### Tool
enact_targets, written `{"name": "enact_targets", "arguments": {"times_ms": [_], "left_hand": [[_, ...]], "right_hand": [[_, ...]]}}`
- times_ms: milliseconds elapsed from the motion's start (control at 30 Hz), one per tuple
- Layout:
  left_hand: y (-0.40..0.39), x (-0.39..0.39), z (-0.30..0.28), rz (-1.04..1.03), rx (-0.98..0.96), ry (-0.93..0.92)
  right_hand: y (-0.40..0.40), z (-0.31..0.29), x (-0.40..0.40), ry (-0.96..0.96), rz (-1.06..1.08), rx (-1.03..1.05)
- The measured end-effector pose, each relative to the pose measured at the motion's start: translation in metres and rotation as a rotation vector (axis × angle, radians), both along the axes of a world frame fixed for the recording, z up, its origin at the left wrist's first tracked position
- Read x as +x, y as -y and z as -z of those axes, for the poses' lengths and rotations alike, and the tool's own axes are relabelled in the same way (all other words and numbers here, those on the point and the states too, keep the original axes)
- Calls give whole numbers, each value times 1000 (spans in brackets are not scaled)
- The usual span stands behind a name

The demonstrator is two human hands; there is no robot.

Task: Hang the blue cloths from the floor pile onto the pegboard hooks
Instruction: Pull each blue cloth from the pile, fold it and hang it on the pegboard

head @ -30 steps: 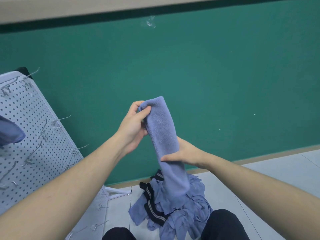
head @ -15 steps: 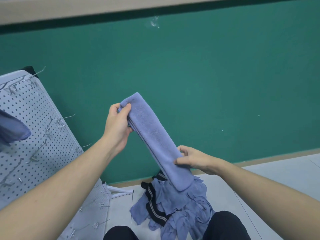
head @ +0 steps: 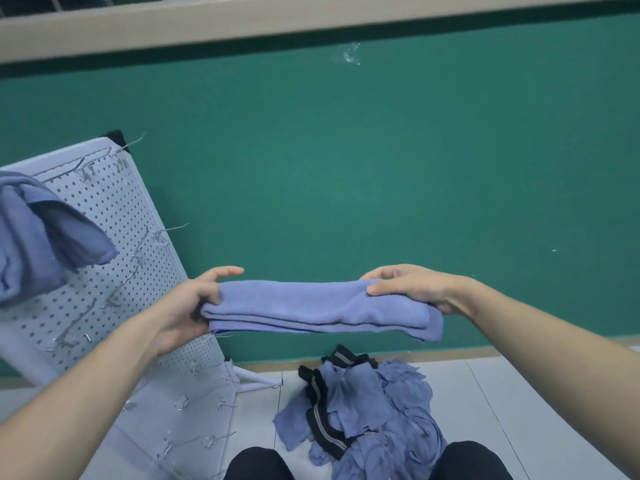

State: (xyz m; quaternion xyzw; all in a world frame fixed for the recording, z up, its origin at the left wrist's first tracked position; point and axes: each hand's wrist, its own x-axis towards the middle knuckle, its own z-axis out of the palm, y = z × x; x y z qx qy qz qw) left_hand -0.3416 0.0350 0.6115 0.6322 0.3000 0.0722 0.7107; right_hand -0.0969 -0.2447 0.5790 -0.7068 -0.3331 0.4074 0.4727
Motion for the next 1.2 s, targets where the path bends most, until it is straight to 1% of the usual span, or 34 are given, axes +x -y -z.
{"name": "enact_targets", "arguments": {"times_ms": [100, 167, 200, 300, 367, 400, 433, 500, 533, 567, 633, 667, 767, 933, 1000, 1100, 1200], "left_hand": [[-11, -11, 5, 64, -71, -41], [-13, -13, 10, 99, -29, -60], [-14, -14, 12, 151, 34, -91], [-25, -15, 25, 392, 332, -207], [-32, -15, 29, 494, 515, -269], [-36, -15, 30, 538, 566, -290], [-38, -16, 32, 584, 583, -302], [-43, -14, 34, 676, 558, -279], [-45, -13, 35, 702, 502, -244], [-45, -11, 36, 719, 396, -188], [-44, -2, 36, 699, 175, -43], [-43, 4, 35, 668, 130, 10], [-40, 16, 29, 514, 185, 137], [-46, 23, 21, 344, 75, 250], [-46, 25, 16, 300, 74, 288], [-44, 28, 11, 265, 190, 279], [-44, 25, 9, 251, 206, 228]], "right_hand": [[-10, -20, -1, 70, -153, -159], [-20, -30, -2, 92, -164, -195], [-27, -35, -2, 93, -159, -186], [-47, -48, -2, 70, -162, -155], [-61, -56, -2, 54, -192, -158], [-68, -60, -2, 38, -214, -161], [-75, -64, -4, 16, -243, -162], [-91, -70, -5, -22, -296, -153], [-100, -72, -5, -34, -321, -146], [-110, -73, -5, -49, -344, -137], [-130, -76, -5, -72, -376, -121], [-139, -79, -5, -79, -392, -115], [-164, -89, -7, -86, -444, -115], [-196, -105, -4, -67, -462, -62], [-206, -112, -6, -38, -469, -48], [-216, -124, -10, 2, -505, -67], [-219, -131, -7, 75, -558, -102]]}}
